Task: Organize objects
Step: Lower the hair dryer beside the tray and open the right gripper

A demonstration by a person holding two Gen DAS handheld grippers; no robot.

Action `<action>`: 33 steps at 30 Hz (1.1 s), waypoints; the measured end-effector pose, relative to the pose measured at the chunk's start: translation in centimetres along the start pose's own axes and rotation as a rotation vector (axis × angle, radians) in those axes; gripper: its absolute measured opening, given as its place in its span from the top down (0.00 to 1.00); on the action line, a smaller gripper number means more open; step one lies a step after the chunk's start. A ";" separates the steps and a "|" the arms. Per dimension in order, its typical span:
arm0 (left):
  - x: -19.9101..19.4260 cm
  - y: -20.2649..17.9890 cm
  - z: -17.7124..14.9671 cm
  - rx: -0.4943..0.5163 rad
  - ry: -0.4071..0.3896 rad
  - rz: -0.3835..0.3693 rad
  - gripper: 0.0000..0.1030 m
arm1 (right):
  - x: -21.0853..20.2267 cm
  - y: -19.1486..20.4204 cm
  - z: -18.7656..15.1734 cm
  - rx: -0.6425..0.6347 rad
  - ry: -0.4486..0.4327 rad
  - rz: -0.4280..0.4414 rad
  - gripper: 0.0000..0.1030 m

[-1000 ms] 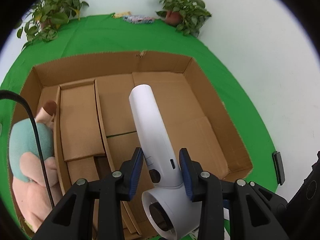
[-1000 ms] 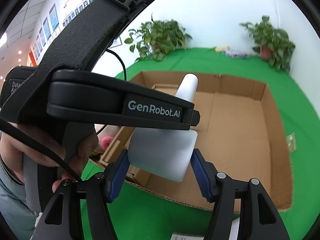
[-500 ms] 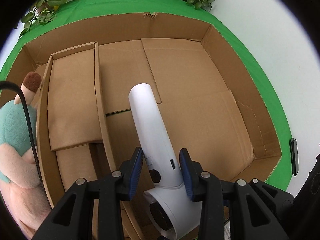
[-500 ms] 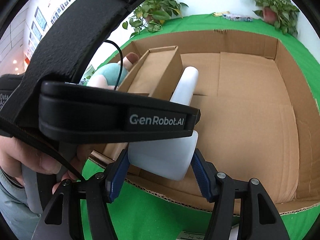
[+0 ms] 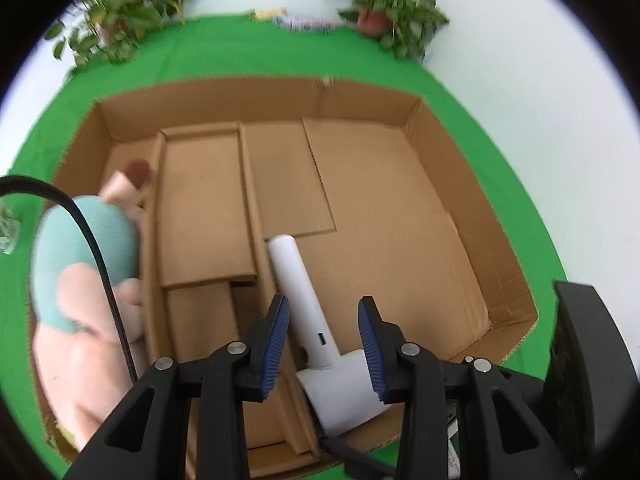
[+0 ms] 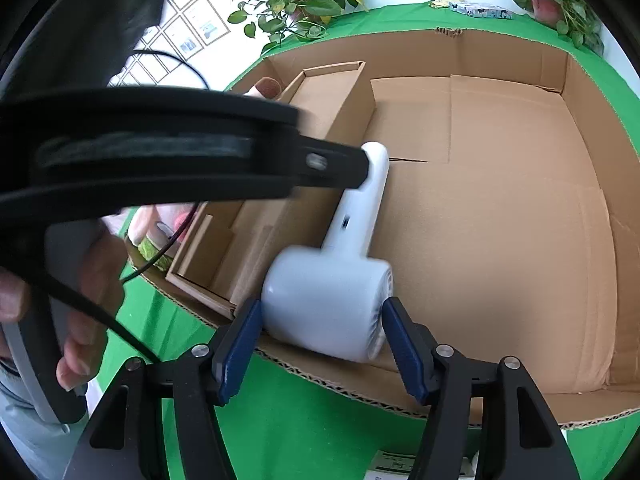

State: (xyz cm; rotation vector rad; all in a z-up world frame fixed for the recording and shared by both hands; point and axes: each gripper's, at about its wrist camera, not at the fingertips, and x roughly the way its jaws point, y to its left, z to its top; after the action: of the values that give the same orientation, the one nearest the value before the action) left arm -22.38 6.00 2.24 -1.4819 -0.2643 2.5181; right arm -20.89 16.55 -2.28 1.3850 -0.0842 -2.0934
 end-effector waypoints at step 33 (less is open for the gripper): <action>-4.3 3.2 -9.4 -0.086 -0.160 0.169 0.25 | -12.1 1.4 -12.9 0.030 -0.415 -0.309 0.08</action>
State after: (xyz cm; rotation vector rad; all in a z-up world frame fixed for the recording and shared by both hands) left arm -12.40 2.27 0.56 -1.3874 -0.2875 2.7989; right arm -6.14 25.35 2.23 1.0078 -0.0740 -2.6241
